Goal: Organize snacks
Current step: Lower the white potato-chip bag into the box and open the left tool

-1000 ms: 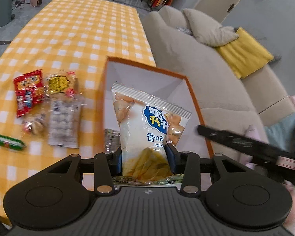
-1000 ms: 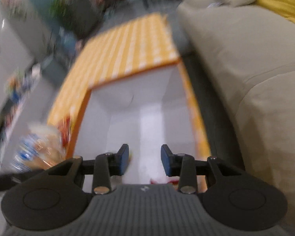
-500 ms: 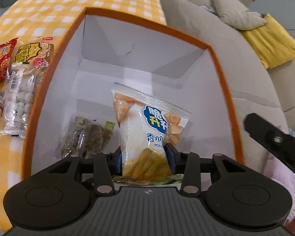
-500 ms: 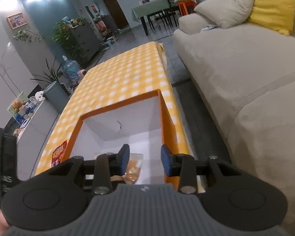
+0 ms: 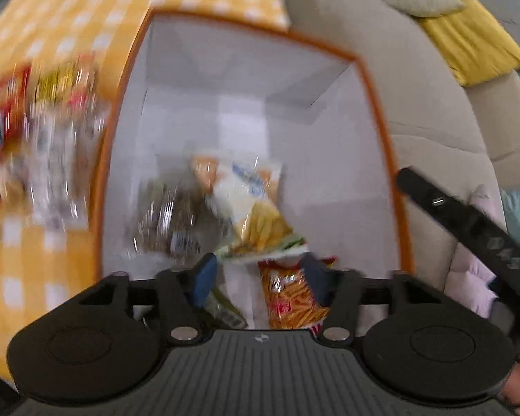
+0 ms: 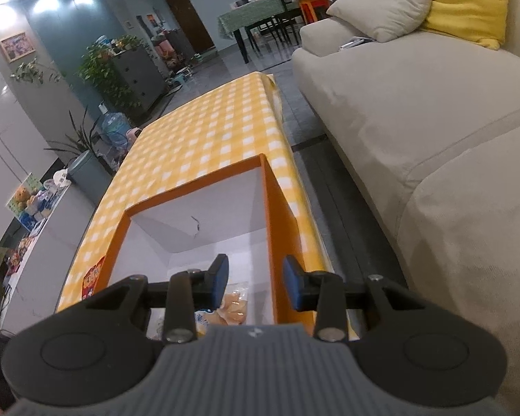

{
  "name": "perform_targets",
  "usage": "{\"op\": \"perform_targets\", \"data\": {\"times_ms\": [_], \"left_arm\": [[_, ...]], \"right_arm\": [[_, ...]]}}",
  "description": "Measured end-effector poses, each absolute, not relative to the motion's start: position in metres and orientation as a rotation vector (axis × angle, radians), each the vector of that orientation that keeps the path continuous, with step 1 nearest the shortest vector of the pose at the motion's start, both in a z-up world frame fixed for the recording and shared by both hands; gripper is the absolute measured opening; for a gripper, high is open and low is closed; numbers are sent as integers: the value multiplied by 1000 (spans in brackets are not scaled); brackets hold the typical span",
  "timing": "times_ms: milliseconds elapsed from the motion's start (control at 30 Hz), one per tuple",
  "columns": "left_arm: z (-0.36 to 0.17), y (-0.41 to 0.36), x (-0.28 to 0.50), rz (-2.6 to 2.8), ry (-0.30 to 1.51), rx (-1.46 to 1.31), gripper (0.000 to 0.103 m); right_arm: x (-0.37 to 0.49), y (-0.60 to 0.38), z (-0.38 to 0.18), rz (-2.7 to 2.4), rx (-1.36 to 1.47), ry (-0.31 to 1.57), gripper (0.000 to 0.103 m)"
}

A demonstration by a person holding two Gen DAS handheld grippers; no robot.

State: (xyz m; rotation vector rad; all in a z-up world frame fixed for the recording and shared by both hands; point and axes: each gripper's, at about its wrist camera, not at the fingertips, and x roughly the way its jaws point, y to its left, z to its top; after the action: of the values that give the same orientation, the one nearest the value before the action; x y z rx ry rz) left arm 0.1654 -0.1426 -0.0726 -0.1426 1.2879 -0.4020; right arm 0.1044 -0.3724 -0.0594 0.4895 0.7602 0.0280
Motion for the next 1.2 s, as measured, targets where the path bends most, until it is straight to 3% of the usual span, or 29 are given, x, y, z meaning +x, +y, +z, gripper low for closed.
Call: {"op": "perform_targets", "data": {"times_ms": [133,233,533,867,1200], "left_arm": [[-66,-157,177,-427,1211,-39,6],[-71,-165,183,-449,1172,-38,1],[-122,-174,201,-357,1299,-62,0],[-113,-159,190,-509,1254,-229,0],[-142,-179,194,-487,1366,-175,4]], "right_arm": [[106,-371,-60,35,488,758,35],[106,-370,-62,40,488,764,35],[109,-370,-68,45,493,786,35],[113,-368,-73,35,503,809,35],[114,-366,-76,37,492,826,35]]}}
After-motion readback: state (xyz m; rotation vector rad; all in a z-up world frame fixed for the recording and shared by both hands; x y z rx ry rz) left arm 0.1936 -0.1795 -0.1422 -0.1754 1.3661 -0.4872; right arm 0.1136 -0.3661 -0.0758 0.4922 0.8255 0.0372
